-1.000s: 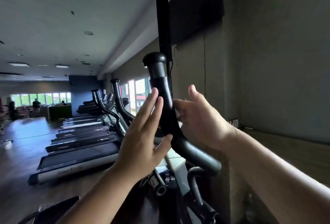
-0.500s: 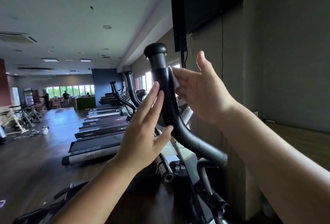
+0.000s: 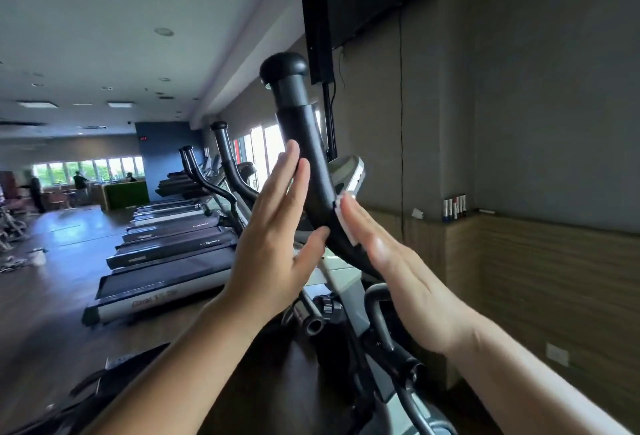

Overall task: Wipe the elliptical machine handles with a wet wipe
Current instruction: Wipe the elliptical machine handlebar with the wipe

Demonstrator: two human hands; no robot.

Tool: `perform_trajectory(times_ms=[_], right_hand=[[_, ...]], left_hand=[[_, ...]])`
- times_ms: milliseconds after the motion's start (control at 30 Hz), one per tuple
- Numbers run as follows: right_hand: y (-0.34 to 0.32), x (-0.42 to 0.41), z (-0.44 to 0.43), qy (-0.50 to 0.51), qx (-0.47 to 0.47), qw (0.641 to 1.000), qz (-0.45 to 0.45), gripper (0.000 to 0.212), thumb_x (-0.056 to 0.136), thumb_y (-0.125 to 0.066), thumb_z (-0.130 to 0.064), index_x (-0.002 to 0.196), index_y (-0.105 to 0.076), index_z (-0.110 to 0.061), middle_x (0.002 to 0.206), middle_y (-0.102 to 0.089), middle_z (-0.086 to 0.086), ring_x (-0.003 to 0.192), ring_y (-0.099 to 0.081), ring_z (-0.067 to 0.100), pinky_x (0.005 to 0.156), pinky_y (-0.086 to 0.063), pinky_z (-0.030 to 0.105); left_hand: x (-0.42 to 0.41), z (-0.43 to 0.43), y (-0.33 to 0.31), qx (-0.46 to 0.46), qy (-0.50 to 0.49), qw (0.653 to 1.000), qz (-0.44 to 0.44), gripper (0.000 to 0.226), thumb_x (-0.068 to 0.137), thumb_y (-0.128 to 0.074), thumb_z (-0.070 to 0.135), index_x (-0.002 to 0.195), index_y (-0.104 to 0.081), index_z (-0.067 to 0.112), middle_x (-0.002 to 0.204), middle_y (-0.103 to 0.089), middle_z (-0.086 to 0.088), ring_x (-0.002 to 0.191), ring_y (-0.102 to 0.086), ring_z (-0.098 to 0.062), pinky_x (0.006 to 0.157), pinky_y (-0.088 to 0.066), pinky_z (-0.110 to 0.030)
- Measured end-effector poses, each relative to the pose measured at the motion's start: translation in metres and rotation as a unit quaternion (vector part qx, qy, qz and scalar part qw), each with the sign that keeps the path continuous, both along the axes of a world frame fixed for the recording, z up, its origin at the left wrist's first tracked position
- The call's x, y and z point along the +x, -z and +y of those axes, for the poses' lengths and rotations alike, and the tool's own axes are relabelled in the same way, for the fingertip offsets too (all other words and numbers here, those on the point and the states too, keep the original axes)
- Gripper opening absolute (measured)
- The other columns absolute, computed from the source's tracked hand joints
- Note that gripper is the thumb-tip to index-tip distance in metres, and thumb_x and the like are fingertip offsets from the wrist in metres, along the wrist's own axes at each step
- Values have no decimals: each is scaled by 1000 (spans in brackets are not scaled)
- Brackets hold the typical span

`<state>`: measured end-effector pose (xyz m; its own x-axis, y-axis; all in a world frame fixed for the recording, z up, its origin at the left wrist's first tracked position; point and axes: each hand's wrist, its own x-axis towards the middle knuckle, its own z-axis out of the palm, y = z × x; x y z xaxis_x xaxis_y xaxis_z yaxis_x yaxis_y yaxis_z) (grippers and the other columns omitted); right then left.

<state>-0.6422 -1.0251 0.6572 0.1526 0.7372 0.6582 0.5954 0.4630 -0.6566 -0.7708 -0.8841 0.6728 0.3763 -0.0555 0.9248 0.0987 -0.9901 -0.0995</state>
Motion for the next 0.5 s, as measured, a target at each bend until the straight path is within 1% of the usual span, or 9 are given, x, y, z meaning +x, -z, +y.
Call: perform_trajectory(times_ms=[33, 67, 100, 167, 233, 300, 367, 433, 500], right_hand=[[17, 6, -7, 15, -6, 999, -39, 69, 101, -28, -69, 162, -26, -37, 170, -19, -26, 159, -11, -2, 133, -8, 40], [36, 11, -17, 45, -28, 997, -59, 69, 100, -26, -69, 161, -26, -39, 169, -18, -28, 158, -11, -6, 133, -7, 44], [41, 14, -21, 67, -32, 995, -63, 70, 98, -24, -69, 161, -27, -38, 169, -19, -28, 156, -11, -9, 133, -6, 45], [21, 7, -13, 90, -14, 995, -45, 72, 97, -25, -68, 162, -28, -36, 168, -21, -27, 155, -13, -11, 133, -6, 43], [5, -10, -5, 72, 6, 997, -27, 70, 101, -27, -65, 164, -25, -33, 170, -19, -24, 157, -12, -6, 133, -9, 44], [26, -15, -7, 109, 14, 990, -85, 71, 103, -23, -64, 165, -16, -31, 173, -8, -22, 159, -3, -3, 133, -7, 47], [61, -3, -12, 191, -3, 973, -126, 79, 99, -14, -76, 165, -7, -33, 173, 2, -22, 159, 5, -2, 133, -3, 49], [79, 6, -16, 248, -19, 961, -119, 87, 92, -8, -85, 163, -3, -36, 173, 6, -21, 158, 9, -4, 133, -4, 50], [72, 2, -11, 248, -15, 962, -110, 91, 91, -7, -86, 164, -4, -33, 173, 4, -18, 158, 8, -6, 133, -2, 46]], left_hand=[[0, 1, 0, 5, 5, 1000, -3, 76, 97, -65, 16, 157, -23, -3, 170, -13, -17, 159, -15, -27, 128, -25, -41], [0, 1, 0, 9, 7, 1000, -5, 77, 96, -65, 17, 157, -24, -3, 169, -13, -17, 159, -15, -28, 128, -22, -37], [1, 1, 0, 14, 8, 1000, -8, 76, 96, -65, 17, 157, -24, -4, 169, -14, -18, 159, -15, -28, 129, -20, -36], [2, 1, 1, 24, 11, 1000, -14, 75, 97, -66, 14, 156, -24, -6, 168, -14, -19, 159, -14, -30, 129, -19, -39], [3, 1, 2, 36, 3, 999, -17, 77, 97, -68, 17, 156, -24, -7, 168, -14, -21, 159, -13, -31, 129, -19, -46], [4, 2, 5, 48, -8, 999, -6, 81, 95, -70, 21, 156, -25, -8, 168, -16, -22, 159, -14, -33, 127, -21, -53], [5, 4, 10, 54, -15, 998, 2, 82, 94, -70, 23, 157, -25, -6, 168, -17, -21, 159, -14, -34, 124, -24, -58], [6, 6, 14, 64, -24, 998, 3, 84, 94, -70, 25, 158, -24, -4, 169, -17, -19, 158, -14, -34, 122, -25, -60], [7, 5, 17, 73, -30, 997, -1, 85, 94, -70, 27, 158, -24, -3, 169, -17, -19, 158, -14, -35, 122, -26, -61]])
